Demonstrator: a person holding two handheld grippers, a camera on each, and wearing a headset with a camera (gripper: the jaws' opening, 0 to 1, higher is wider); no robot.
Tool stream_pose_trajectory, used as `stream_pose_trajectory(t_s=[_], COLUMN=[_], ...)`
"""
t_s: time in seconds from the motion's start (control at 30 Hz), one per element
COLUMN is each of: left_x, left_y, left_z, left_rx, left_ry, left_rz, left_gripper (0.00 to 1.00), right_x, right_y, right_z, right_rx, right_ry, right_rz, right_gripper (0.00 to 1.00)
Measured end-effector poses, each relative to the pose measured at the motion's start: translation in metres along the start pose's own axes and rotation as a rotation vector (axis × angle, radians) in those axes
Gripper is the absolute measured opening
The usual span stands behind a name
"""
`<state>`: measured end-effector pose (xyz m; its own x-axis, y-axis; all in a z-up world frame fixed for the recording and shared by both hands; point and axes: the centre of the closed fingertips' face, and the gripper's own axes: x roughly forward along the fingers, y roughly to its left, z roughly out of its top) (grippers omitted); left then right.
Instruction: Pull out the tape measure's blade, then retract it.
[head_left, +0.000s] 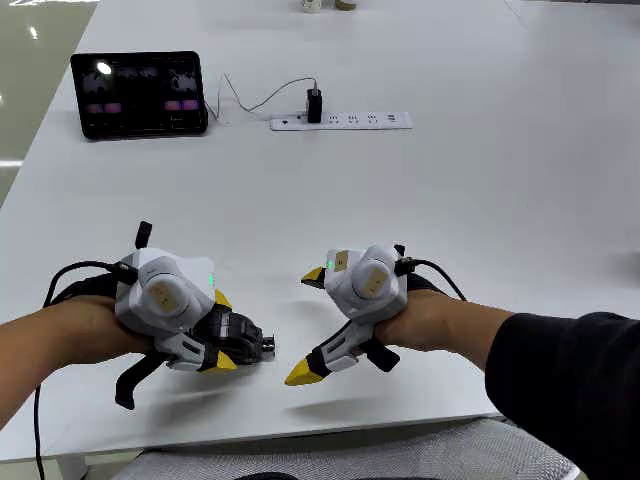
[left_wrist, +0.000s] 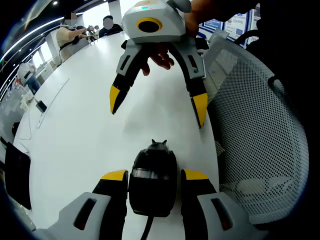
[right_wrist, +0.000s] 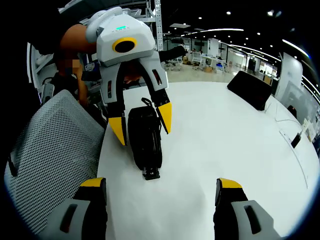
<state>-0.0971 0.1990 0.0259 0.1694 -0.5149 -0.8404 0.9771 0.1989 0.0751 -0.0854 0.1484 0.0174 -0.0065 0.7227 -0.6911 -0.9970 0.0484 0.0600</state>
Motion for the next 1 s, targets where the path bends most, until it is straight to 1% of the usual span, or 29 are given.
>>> stream_pose_trajectory(t_s=[0.03,0.07,0.17,0.23,0.3,0.4,0.43,0.47,0.5,0.63,0.7,0.77,0.87,0.93,1.0], left_x=[0.0,0.0,0.002,0.002,0.003,0.004,0.005,0.005,0.005,0.005,0.005,0.005,0.005,0.005,0.005], left_y=[0.0,0.002,0.001,0.001,0.001,0.001,0.001,0.001,0.002,0.002,0.002,0.002,0.002,0.002,0.002], left_z=[0.0,-0.001,-0.001,-0.002,-0.003,-0.004,-0.004,-0.005,-0.005,-0.005,-0.005,-0.005,-0.005,-0.005,-0.005], left_rx=[0.007,0.028,0.036,0.025,0.023,0.015,0.016,0.017,0.015,0.014,0.014,0.011,0.008,0.007,0.007], left_ry=[0.006,0.019,0.038,0.051,0.06,0.071,0.071,0.073,0.074,0.07,0.065,0.06,0.055,0.054,0.054], left_rz=[0.0,0.008,-0.003,-0.003,-0.004,0.012,0.015,0.02,0.023,0.02,0.019,0.019,0.019,0.019,0.019], left_gripper=[0.35,0.32,0.31,0.31,0.31,0.31,0.31,0.31,0.31,0.31,0.31,0.31,0.31,0.31,0.31], right_x=[0.0,0.001,0.003,0.004,0.007,0.014,0.015,0.017,0.018,0.022,0.024,0.026,0.028,0.03,0.031], right_y=[0.001,0.001,0.002,0.004,0.006,0.01,0.011,0.014,0.014,0.015,0.015,0.016,0.019,0.018,0.018], right_z=[0.0,0.0,0.001,0.001,0.0,-0.006,-0.006,-0.008,-0.008,-0.003,-0.001,-0.001,-0.003,-0.006,-0.006], right_rx=[-0.002,-0.005,-0.013,-0.014,-0.015,-0.031,-0.032,-0.048,-0.059,-0.07,-0.076,-0.084,-0.108,-0.129,-0.132], right_ry=[0.002,0.003,0.006,0.012,0.02,0.054,0.057,0.07,0.075,0.075,0.077,0.083,0.101,0.119,0.124], right_rz=[0.002,0.003,0.007,0.015,0.024,0.046,0.049,0.06,0.059,0.073,0.076,0.085,0.099,0.095,0.099], right_gripper=[0.89,0.87,0.85,0.82,0.75,0.69,0.67,0.64,0.62,0.56,0.5,0.42,0.34,0.31,0.31])
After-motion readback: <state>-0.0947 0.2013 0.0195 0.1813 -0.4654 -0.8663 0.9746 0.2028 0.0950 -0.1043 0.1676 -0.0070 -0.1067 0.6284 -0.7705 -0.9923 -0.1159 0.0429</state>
